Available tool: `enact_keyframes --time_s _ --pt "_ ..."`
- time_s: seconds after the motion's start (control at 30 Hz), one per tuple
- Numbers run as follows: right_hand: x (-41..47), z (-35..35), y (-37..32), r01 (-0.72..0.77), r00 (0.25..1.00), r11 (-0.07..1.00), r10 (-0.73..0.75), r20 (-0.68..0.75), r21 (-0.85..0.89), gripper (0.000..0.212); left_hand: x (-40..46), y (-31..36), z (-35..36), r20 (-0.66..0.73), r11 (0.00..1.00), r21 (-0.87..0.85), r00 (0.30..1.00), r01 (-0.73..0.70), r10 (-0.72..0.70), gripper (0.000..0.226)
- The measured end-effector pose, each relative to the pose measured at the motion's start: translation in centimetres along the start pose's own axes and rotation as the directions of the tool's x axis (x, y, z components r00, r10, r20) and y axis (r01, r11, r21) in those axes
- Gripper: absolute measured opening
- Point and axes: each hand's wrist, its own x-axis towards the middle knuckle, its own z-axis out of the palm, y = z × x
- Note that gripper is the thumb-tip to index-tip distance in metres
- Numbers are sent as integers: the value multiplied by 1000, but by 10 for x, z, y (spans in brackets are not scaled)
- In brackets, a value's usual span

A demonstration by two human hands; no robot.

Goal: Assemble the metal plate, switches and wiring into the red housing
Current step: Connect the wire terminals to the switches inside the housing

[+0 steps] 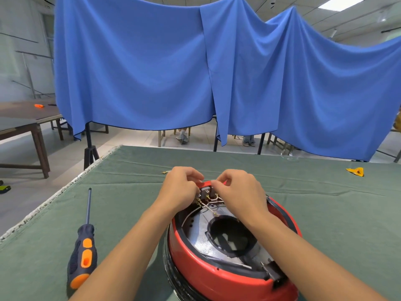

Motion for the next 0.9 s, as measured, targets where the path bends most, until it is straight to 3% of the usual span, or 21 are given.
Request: enact_keyframes --time_s 0.1,0.23,0.3,0.37,0.47,0.53,0.73,0.9 --pt "6 -15 6 -8 997 995 0 -80 -97 11 0 1 -5 50 1000 -14 999 16 -15 33" --pt "15 -31 29 -113 991 954 127 34 -277 30 3 6 -9 81 995 102 997 5 -14 38" --pt "15 -31 37 -211 955 971 228 188 -108 40 5 7 -12 102 976 216 994 7 -29 41" --pt "10 -27 38 -297 906 944 232 353 143 42 5 8 -18 103 941 339 993 19 -58 42" --pt "3 -23 33 -313 904 902 187 386 296 26 1 9 -22 66 896 444 996 31 -67 35" --pt "3 -17 33 -319 906 859 153 395 401 28 -4 9 -20 61 892 451 997 10 -42 29" --pt "14 2 60 -422 905 672 354 237 608 28 -10 3 -17 84 870 489 996 -58 20 27" --pt "16 27 100 -258 960 921 279 -32 291 19 -9 5 -16 67 880 472 998 -50 21 26"
